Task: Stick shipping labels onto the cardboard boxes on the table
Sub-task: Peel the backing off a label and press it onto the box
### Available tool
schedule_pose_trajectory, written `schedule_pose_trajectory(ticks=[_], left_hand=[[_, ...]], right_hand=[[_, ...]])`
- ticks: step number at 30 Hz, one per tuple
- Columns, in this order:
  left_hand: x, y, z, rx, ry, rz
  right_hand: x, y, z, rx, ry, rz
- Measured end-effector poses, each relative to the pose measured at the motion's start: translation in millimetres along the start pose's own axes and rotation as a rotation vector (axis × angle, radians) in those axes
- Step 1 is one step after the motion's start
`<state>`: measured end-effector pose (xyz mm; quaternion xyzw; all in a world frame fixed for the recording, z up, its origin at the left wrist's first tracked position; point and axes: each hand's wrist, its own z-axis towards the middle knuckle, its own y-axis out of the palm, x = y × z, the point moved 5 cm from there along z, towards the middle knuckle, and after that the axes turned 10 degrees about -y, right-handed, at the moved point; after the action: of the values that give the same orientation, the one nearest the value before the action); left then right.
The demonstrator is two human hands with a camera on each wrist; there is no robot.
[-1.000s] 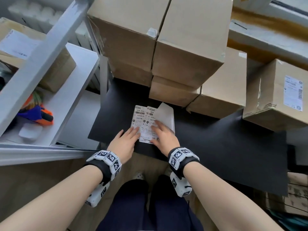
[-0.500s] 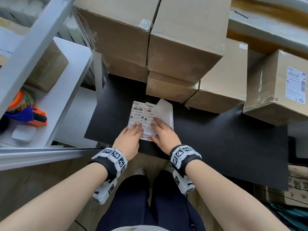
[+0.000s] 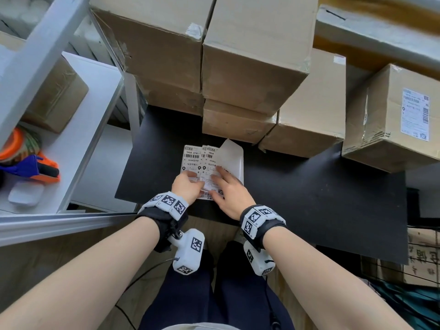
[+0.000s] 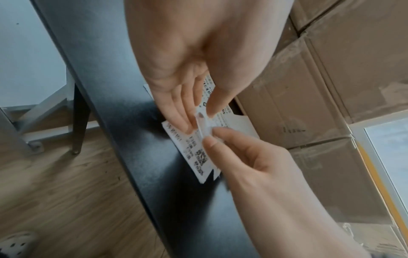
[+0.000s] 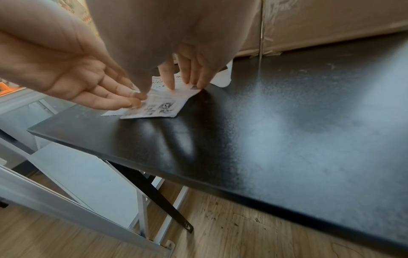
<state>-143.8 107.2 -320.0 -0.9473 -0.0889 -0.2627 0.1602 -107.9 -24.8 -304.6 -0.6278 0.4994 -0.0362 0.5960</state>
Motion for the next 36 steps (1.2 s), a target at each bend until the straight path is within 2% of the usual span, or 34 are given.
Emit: schedule_pose_trajectory(ticks=[4,7,13,16,19,24,28,32,36], left_hand=[[6.2,1.0,-2.6,-0.025,-0.021,-0.043],[12.3,2.3,-8.8,-0.070,-0.030,-0.103],[42.4,2.6,-33.0,-0.104,0.046,-0.109],[58.5,0.9,-44.8,-0.098,0.060,-0.155],[67.0,-1.8,-50.6,-0.077,0.006,-0.184],[71.7,-0.4,-63.8,-0.203,-0.123,-0.341],[80.5,-2.4,-73.4,-0.209,-0.090,-0.520],[88.4,-3.3,-77.5,-0.127,-0.047,-0.534],[95.8,-2.4,-82.5,-0.099,-0.045,-0.537]], right_hand=[[-1.1,-1.6,0.2,-0.034,-0.003,-0.025],[-5.5,-12.0,-0.6,-0.007,-0.023,-0.045],[-24.1,-48.7,-7.0,0.169,-0.148,-0.072],[-27.3,-72.7,-9.1,0.237,-0.154,-0.046],[-24.6,-96.4,-12.9,0.314,-0.130,0.122],[-18.7,-125.4,-16.9,0.420,-0.076,0.545],[-12.4,-138.6,-21.4,0.377,-0.080,0.694],[1.7,-143.5,-25.6,0.350,-0.017,0.604],[11.1,-150.3,-30.2,0.337,0.058,0.353]])
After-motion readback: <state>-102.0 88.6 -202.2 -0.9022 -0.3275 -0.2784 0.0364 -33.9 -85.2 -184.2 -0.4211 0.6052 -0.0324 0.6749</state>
